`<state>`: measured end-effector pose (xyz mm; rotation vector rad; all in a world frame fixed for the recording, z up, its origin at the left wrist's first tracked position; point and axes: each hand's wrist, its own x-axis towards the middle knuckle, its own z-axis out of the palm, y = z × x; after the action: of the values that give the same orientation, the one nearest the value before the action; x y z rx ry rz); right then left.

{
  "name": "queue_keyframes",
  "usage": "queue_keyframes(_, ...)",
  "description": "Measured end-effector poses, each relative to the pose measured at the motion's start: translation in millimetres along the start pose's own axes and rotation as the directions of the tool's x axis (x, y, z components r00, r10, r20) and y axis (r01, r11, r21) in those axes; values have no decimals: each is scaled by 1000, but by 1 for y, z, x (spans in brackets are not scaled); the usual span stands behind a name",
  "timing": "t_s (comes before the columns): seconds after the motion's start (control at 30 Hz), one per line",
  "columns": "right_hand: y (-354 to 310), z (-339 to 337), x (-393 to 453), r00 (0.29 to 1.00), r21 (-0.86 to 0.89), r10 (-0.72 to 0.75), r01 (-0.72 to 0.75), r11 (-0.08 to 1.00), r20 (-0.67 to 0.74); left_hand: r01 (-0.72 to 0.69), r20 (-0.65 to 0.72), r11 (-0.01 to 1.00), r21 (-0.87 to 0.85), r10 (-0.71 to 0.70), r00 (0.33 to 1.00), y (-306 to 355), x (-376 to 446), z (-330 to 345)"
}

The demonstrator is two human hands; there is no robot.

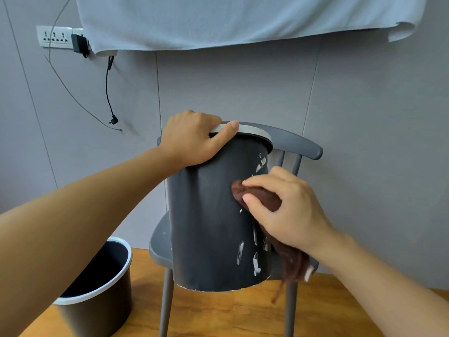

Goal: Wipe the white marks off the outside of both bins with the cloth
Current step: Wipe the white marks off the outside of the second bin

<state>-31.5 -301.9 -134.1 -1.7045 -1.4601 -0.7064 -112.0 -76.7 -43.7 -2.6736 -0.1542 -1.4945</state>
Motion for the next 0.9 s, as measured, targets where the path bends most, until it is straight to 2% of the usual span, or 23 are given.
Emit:
queue_keyframes(0.07, 2, 4, 3, 1000, 10, 24, -24, 1000, -17, -1, 11, 1000, 7, 1, 1000, -1, 1, 1)
queue_keyframes(0.23, 0, 10, -40, 983, 42, -35, 28, 999, 182, 74, 33, 997, 18, -75, 997, -11, 0, 1)
queue_keyframes(0.3, 0, 6, -48, 975, 36, -38, 31, 999, 219, 83, 35, 996, 10, -83, 996, -13, -1, 1)
queue_keyframes(0.37, 1, 2, -42, 981, 29, -31, 26, 999, 193, 84, 38, 996, 14, -85, 996, -11, 0, 1)
queue_keyframes(0.5, 0, -3, -11, 998, 38, 18, -20, 999, 54, 47, 31, 999, 27, -48, 998, -6, 1, 2)
queue_keyframes(0.6, -9, 2, 11, 999, 61, -23, 21, 998, 38, 13, 11, 999, 29, -13, 1000, -1, 2, 3)
queue_keyframes(0.7, -17, 9, 27, 997, -18, -59, 60, 998, 57, -8, 18, 999, 42, 7, 1000, 0, 5, 4)
queue_keyframes(0.8, -17, 11, 13, 986, -14, -100, 103, 995, 137, 12, 21, 999, 51, -13, 1000, -4, 4, 6)
queue_keyframes(0.9, -16, 11, -31, 951, 41, -131, 124, 991, 280, 56, 29, 997, 45, -57, 998, -13, 2, 4)
